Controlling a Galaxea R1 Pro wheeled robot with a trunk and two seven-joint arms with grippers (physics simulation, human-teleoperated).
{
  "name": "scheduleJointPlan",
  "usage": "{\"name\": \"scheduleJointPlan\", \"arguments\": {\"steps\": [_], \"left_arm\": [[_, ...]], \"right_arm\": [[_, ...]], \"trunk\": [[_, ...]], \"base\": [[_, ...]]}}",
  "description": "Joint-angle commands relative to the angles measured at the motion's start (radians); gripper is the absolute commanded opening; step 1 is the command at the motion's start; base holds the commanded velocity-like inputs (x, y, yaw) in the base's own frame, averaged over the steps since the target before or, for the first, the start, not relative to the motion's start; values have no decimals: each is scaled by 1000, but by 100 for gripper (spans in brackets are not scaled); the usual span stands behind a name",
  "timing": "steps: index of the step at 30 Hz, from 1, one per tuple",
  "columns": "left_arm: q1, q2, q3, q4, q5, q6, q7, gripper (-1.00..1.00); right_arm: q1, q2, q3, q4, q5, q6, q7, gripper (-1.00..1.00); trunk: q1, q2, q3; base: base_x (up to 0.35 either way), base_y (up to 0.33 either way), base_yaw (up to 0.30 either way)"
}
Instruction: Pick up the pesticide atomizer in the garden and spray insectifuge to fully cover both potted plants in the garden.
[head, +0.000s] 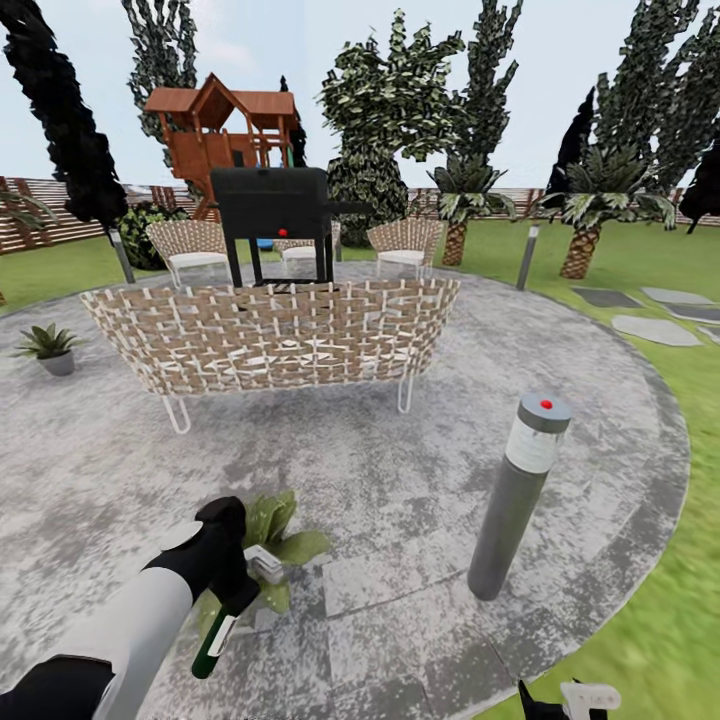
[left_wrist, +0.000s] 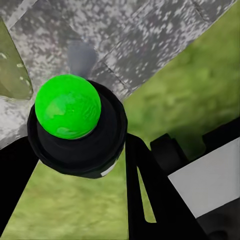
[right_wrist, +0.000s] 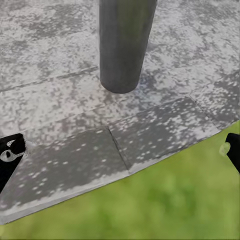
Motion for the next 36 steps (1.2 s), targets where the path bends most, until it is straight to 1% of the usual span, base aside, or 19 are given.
{"name": "scheduleJointPlan", "arguments": {"steps": [1, 3, 7, 9, 12, 16, 18, 25, 28, 36], "left_arm": [[-1, 0, -5, -2, -8, 7, -11, -100], [-5, -3, -5, -3, -7, 8, -11, -100], [-71, -5, -4, 11, -3, 12, -17, -100], [-104, -18, -7, 18, -3, 13, -18, -100], [-128, -38, -8, 43, -3, 14, -18, -100], [-132, -49, -9, 61, -3, 14, -19, -100], [-122, -47, -14, 61, -3, 14, -19, -100], [-114, -40, -13, 62, -3, 11, -19, -100], [-114, -43, -14, 61, -3, 12, -19, -100], [-122, -47, -12, 61, -3, 12, -19, -100]], "right_arm": [[-1, 0, -8, 0, 1, -3, 9, 100], [-1, 0, -8, 0, 1, -3, 9, 100], [-1, 0, -8, 0, 1, -3, 9, 100], [-1, 0, -8, 0, 1, -3, 9, 100], [-1, 0, -8, 0, 1, -3, 10, 100], [-1, 4, -7, 0, 1, -3, 11, 100], [-1, 3, -8, 0, 1, -3, 10, 100], [-1, 3, -7, 1, 1, -3, 11, 100], [-1, 3, -7, 0, 1, -3, 10, 100], [-1, 3, -8, 0, 1, -3, 10, 100]], "trunk": [[0, 0, -1], [0, 0, 0], [0, 0, 0], [0, 0, 0], [0, 0, 0], [0, 0, 0], [0, 0, 0], [0, 0, 0], [0, 0, 0], [0, 0, 0]], "base": [[3, -3, 272], [1, -1, 152], [0, 0, 21], [0, 0, 3], [0, 0, 0], [0, 0, 0], [0, 0, 0], [0, 0, 0], [11, 0, 0], [166, 0, 0]]}}
